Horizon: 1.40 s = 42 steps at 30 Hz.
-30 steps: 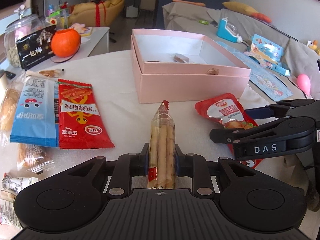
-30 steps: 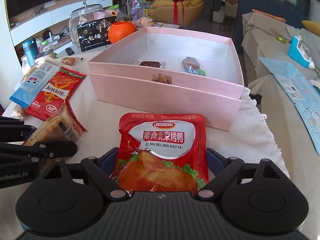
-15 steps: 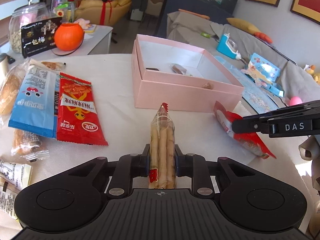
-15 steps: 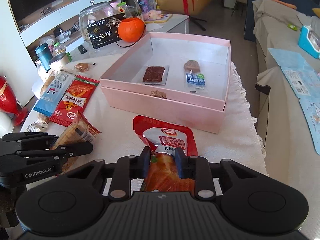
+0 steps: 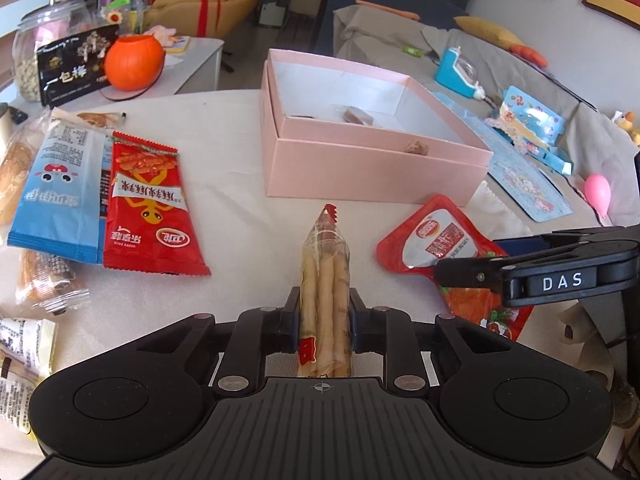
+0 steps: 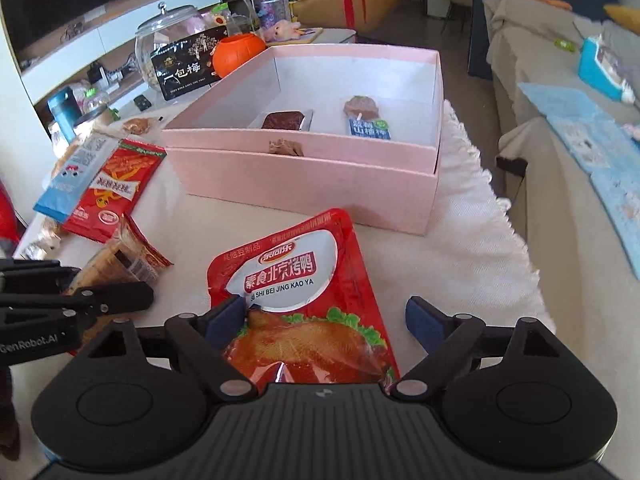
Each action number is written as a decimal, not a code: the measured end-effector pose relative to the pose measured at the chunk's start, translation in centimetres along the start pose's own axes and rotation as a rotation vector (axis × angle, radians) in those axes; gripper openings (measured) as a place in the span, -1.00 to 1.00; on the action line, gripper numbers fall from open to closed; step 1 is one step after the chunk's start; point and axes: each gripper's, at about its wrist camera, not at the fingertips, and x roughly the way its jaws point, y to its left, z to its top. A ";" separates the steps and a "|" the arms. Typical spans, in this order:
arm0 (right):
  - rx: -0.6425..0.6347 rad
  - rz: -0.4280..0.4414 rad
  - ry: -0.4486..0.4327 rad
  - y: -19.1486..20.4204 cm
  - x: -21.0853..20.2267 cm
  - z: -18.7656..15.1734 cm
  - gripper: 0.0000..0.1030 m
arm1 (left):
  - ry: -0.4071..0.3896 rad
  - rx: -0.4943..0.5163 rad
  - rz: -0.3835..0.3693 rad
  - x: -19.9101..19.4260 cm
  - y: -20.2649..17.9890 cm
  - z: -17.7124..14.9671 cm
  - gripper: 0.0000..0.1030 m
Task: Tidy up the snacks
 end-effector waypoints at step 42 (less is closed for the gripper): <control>-0.105 0.050 -0.004 -0.1 -5.7 3.7 -0.66 | -0.056 -0.011 -0.070 -2.0 -1.6 0.3 -0.51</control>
